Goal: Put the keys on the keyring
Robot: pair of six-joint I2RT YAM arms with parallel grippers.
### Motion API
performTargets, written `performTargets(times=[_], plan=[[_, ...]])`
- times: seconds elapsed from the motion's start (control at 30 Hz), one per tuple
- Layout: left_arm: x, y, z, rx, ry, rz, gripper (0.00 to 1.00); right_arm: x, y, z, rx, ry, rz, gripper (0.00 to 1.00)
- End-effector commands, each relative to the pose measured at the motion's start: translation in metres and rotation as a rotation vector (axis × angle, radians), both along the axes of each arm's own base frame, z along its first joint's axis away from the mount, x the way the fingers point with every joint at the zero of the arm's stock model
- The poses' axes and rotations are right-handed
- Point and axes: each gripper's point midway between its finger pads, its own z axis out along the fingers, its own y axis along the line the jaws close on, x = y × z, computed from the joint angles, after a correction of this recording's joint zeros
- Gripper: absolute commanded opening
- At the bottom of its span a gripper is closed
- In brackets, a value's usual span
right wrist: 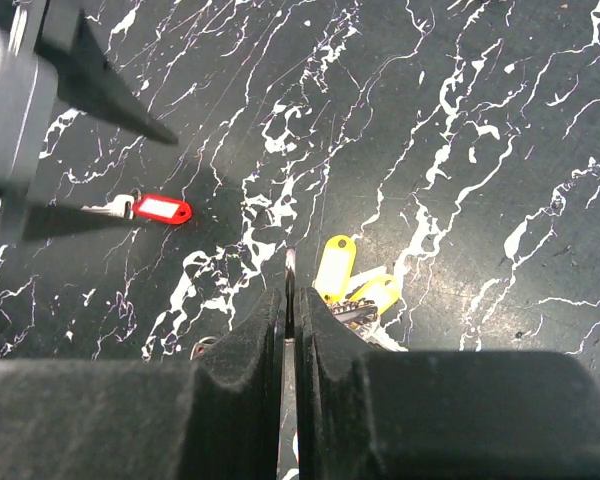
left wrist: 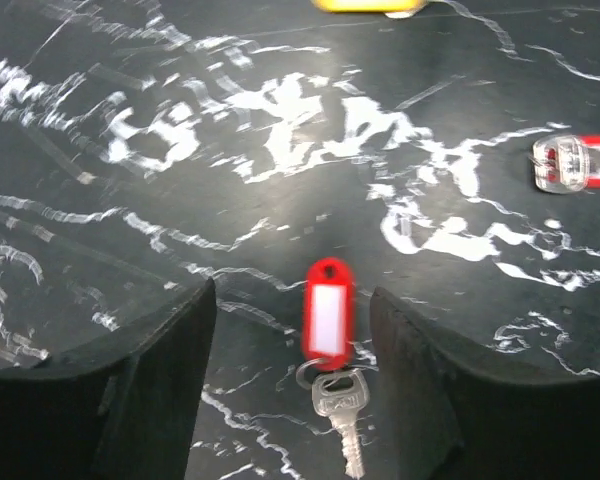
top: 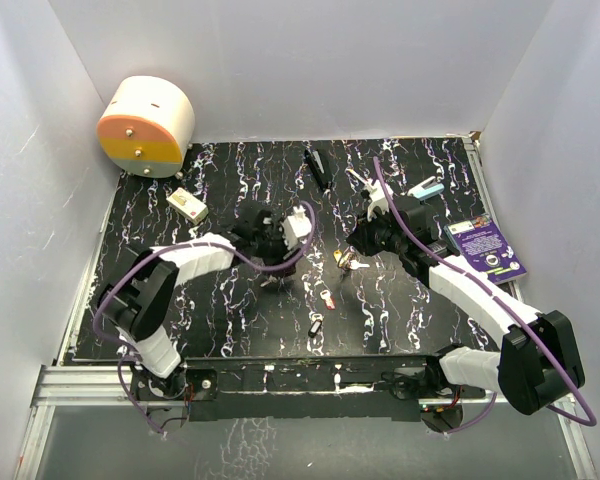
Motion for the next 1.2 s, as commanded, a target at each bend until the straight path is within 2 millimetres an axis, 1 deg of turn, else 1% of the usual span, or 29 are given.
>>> performTargets(times=[0.0,0.03,0.1,0.17,0.23,0.3,0.37,0.5,0.63,0.8,0.83,0.97,1.17], plan=[[0.031,0.012,0.027,-0.150,0.080,0.095,0.69,0.015,0.003,0.030,0.053,-0.105,-0.022,0.08],[0.036,0.016,0.036,-0.183,0.072,0.108,0.72,0.014,0.003,0.030,0.052,-0.104,-0.020,0.08],[0.040,0.024,0.048,-0.212,0.039,0.117,0.75,0.014,0.003,0.030,0.053,-0.106,-0.018,0.08],[0.034,0.028,0.055,-0.226,0.000,0.092,0.75,0.014,0.004,0.029,0.061,-0.106,-0.014,0.08],[0.021,0.027,0.054,-0.249,-0.016,0.036,0.74,0.013,0.008,0.029,0.074,-0.106,0.000,0.08],[0.008,0.024,0.049,-0.274,-0.012,-0.020,0.73,0.013,0.010,0.027,0.084,-0.102,0.012,0.08],[0.001,0.021,0.040,-0.283,0.025,-0.045,0.71,0.013,0.013,0.025,0.089,-0.094,0.021,0.08],[-0.006,0.014,0.023,-0.300,0.111,-0.072,0.67,0.014,0.015,0.026,0.099,-0.089,0.028,0.08],[-0.007,0.015,0.006,-0.287,0.107,-0.094,0.66,0.013,0.016,0.030,0.105,-0.098,0.032,0.08],[-0.008,0.020,-0.003,-0.251,0.030,-0.165,0.65,0.012,0.016,0.031,0.107,-0.099,0.036,0.08],[-0.010,0.021,-0.006,-0.239,0.039,-0.177,0.64,0.012,0.016,0.030,0.106,-0.097,0.036,0.08],[-0.016,0.025,-0.007,-0.224,0.060,-0.221,0.59,0.011,0.017,0.031,0.111,-0.097,0.040,0.08],[-0.013,0.028,-0.009,-0.203,0.060,-0.222,0.55,0.010,0.019,0.030,0.118,-0.090,0.049,0.08]])
